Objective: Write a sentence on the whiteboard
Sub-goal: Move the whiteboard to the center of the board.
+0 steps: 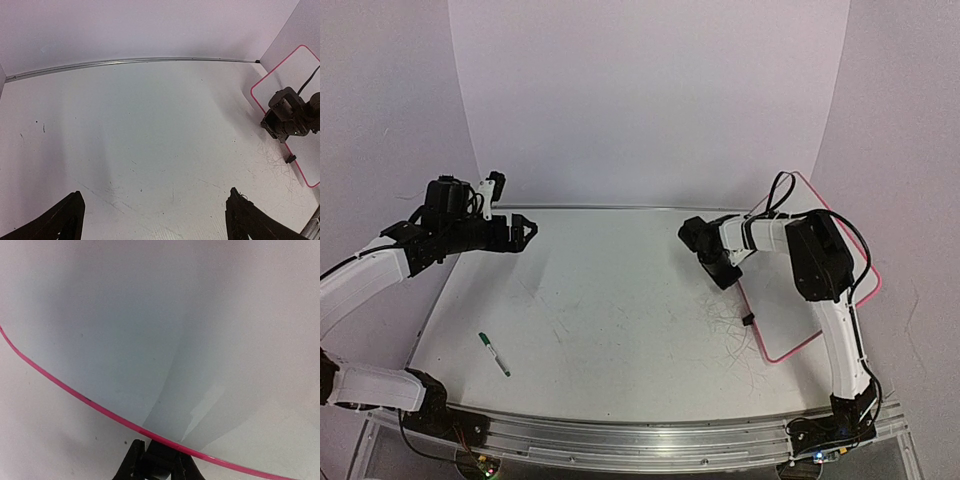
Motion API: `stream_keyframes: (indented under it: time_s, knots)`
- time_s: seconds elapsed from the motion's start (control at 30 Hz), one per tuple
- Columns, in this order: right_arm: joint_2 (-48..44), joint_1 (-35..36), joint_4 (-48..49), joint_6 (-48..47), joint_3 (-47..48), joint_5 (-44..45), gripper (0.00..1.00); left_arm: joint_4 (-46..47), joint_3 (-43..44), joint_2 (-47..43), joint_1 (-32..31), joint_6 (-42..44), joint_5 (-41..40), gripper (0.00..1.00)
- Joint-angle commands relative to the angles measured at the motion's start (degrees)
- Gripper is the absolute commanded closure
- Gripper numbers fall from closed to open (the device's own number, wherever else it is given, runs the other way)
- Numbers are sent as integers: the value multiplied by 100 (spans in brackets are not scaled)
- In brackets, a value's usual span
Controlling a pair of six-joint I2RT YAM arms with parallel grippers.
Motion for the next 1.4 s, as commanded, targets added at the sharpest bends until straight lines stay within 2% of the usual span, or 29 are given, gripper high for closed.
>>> stream_keyframes:
  time_s: [0.0, 0.37, 0.73, 0.97, 1.2, 1.37]
  knots:
    - [-330, 535, 839, -1093, -528, -356, 100, 86, 35, 17, 31, 105, -58, 0]
    - [-1223, 1630, 2397, -2794, -2286, -874, 100, 86, 29, 107, 31, 25, -63, 1]
    - [-1539, 2649, 3970, -5288, -3325, -1389, 100, 85, -6, 253, 29, 9, -269, 1]
    - [-1929, 2900, 5339, -6312, -4213, -2383, 100, 85, -59, 273, 31, 41, -457, 1]
    - [-2179, 3024, 5910, -7166, -4784, -2872, 100, 89, -59, 345, 31, 50, -531, 1]
    - [-2309, 3074, 5994, -7417, -5100, -2891, 100, 86, -69, 362, 29, 63, -766, 1]
